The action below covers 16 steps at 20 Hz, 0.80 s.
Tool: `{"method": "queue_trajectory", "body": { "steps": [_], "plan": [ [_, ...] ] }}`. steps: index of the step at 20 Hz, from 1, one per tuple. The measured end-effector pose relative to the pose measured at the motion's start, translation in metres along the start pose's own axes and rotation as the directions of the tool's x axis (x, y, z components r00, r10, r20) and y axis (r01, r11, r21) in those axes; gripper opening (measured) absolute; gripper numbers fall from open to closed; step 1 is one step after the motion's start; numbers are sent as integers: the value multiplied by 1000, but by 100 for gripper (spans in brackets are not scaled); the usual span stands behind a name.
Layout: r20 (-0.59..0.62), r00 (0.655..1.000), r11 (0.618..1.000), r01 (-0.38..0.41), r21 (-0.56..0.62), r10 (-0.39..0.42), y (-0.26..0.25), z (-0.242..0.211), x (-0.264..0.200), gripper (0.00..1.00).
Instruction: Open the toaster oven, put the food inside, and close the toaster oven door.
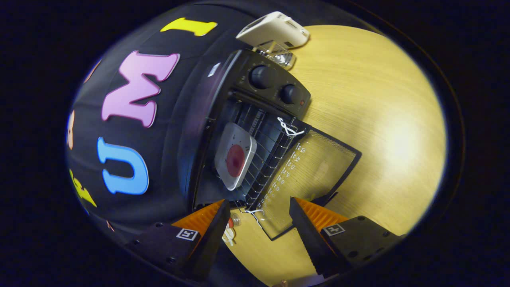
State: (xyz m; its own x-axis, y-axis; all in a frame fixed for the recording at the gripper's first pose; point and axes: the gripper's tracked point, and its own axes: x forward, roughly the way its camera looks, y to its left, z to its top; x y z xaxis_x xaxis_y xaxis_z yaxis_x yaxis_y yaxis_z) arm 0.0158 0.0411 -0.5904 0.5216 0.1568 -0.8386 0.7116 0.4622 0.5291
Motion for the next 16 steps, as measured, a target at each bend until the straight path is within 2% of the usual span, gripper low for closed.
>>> {"method": "queue_trajectory", "body": {
  "steps": [2, 5, 8, 11, 12, 13, 16],
  "plan": [
    [33, 999, 978, 37, -206, -31, -16, 7, -11, 99],
    [50, 997, 890, 73, -451, -57, -30, -1, -20, 99],
    [64, 990, 741, 135, -658, -123, -61, -13, -19, 99],
    [89, 980, 556, 176, -813, -180, -92, -23, -8, 99],
    [91, 977, 509, 179, -842, -193, -100, -27, -4, 99],
    [89, 975, 483, 179, -857, -204, -106, -31, 4, 99],
    [79, 970, 476, 183, -860, -229, -119, -37, 26, 99]
  ]
}}
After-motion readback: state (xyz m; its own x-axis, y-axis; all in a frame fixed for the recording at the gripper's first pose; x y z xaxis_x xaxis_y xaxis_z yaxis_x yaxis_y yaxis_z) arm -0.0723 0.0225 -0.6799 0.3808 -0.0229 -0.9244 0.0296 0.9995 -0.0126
